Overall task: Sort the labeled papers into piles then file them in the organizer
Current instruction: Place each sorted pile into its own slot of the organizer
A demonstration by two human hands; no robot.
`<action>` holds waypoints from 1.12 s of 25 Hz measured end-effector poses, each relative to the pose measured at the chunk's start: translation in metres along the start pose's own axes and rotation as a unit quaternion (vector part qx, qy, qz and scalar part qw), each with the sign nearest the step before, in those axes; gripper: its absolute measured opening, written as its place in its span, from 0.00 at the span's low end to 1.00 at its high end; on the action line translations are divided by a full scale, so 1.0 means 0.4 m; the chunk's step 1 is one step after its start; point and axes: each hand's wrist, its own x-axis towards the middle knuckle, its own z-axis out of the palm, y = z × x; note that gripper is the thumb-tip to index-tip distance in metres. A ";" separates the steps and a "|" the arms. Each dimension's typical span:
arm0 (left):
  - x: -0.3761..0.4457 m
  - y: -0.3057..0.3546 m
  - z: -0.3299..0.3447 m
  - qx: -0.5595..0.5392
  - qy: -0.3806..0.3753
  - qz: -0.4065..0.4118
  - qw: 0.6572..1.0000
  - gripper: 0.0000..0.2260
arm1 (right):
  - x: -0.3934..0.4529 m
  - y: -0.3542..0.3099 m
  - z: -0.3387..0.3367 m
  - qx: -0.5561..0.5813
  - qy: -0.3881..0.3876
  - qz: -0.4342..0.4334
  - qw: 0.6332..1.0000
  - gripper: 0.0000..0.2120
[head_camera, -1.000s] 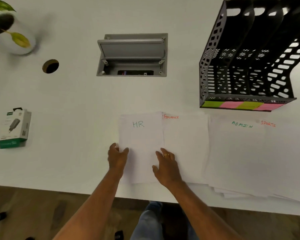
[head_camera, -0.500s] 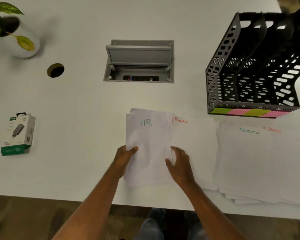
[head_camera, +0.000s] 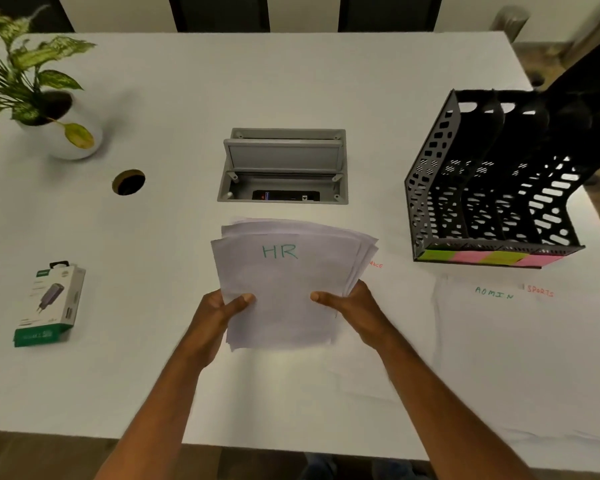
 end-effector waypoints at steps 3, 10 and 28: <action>-0.012 0.037 0.045 -0.025 0.002 0.050 0.998 0.17 | -0.026 -0.047 0.040 -0.029 0.101 -0.059 0.993 0.12; -0.051 -0.013 0.136 0.001 -0.008 0.076 0.997 0.20 | -0.124 0.052 0.014 -0.058 0.137 -0.124 0.981 0.18; -0.018 -0.157 0.199 -0.023 0.087 -0.024 0.996 0.19 | -0.101 0.157 -0.039 -0.123 0.148 0.002 0.981 0.13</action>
